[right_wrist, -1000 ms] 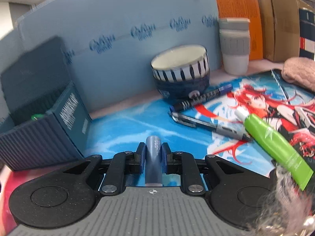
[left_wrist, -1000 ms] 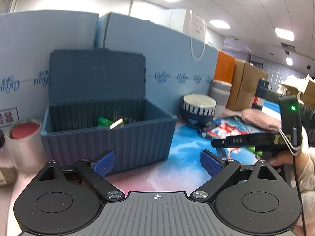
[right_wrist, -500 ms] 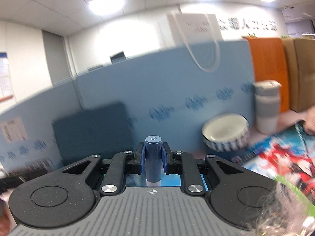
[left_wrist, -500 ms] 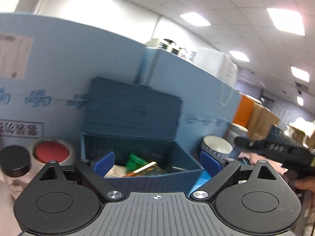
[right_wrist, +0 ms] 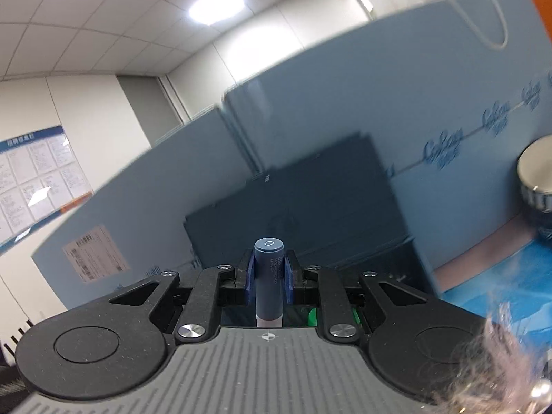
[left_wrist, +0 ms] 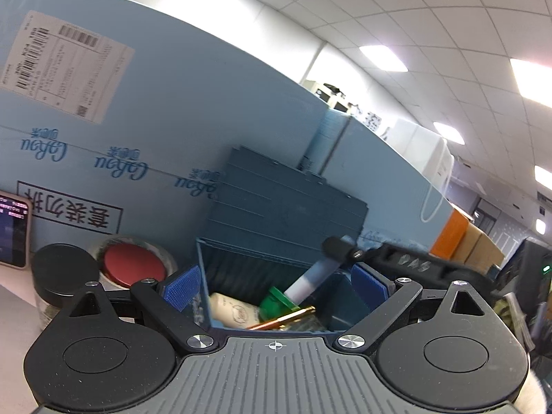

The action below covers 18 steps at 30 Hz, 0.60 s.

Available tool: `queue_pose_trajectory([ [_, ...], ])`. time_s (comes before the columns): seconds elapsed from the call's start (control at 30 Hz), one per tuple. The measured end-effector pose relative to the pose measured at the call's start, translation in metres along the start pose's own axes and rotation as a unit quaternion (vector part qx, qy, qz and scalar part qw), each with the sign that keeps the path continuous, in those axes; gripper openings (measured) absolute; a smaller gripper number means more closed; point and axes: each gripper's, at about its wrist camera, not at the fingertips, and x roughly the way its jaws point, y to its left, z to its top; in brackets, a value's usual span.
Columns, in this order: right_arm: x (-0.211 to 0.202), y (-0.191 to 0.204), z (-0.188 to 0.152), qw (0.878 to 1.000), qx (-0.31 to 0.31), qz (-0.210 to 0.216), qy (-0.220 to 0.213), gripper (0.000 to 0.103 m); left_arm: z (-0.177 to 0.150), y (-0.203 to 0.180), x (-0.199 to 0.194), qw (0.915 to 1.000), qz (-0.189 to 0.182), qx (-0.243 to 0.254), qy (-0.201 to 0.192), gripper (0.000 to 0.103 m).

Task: Organize rigid objects
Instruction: 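Carry the marker with the right tool down into the blue box, then open the right tool to release the marker in the box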

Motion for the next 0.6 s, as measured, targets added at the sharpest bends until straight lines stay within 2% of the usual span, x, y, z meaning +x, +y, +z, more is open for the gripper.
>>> queue_pose_trajectory([
  [0.3, 0.032, -0.004, -0.025, 0.997, -0.005, -0.039, 0.061, 0.016, 0.000, 0.010, 0.006, 0.9998, 0.009, -0.017, 0.007, 0.096],
  [0.37, 0.033, -0.002, -0.027, 0.996, -0.024, -0.056, 0.059, 0.017, -0.001, 0.011, 0.007, 0.9998, 0.006, -0.016, 0.009, 0.096],
  [0.47, 0.033, -0.002, -0.027, 0.996, -0.028, -0.055, 0.061, 0.017, -0.002, 0.011, 0.008, 0.9998, 0.006, -0.017, 0.010, 0.096],
  [0.6, 0.034, 0.003, -0.029, 0.995, -0.048, -0.069, 0.061, 0.022, -0.001, 0.010, 0.007, 0.9998, 0.004, -0.018, 0.007, 0.096],
])
